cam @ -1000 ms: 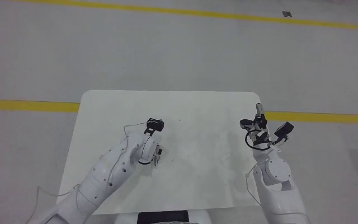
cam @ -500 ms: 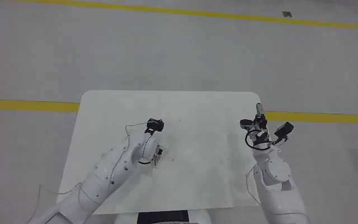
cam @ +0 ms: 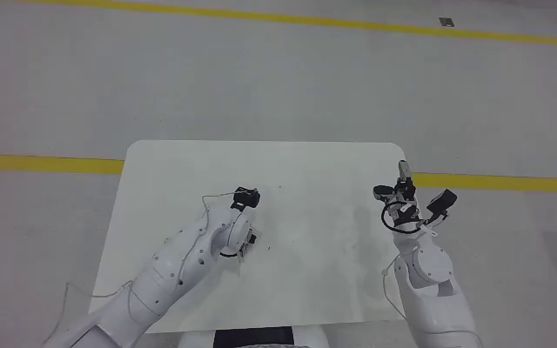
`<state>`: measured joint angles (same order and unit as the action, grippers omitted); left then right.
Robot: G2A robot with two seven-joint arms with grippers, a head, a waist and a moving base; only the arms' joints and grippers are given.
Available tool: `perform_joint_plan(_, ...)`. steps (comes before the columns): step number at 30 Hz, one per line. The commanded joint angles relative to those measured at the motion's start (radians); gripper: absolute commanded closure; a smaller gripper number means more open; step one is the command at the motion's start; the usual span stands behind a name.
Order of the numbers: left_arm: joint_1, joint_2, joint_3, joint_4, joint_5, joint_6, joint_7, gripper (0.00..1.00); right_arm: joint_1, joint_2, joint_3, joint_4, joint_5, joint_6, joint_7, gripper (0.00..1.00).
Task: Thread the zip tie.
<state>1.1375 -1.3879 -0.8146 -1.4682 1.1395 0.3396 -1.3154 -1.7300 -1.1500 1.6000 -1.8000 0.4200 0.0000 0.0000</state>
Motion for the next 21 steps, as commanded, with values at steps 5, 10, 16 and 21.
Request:
perform_joint_plan(5,-0.004,-0.002,-0.002,0.014,-0.003,0.0,0.005,0.84,0.0,0.0,0.0,0.0,0.0,0.0,0.0,0.0)
perform_joint_plan(10,-0.001,-0.001,-0.008,0.005,0.004,0.0,-0.001,1.0,0.0,0.0,0.0,0.0,0.0,0.0,0.0,0.0)
perform_joint_plan(16,0.018,0.005,-0.034,-0.054,0.028,0.0,-0.019,1.0,0.0,0.0,0.0,0.0,0.0,0.0,0.0,0.0)
perform_joint_plan(21,0.052,0.014,-0.058,-0.135,0.064,0.0,-0.063,1.0,0.0,0.0,0.0,0.0,0.0,0.0,0.0,0.0)
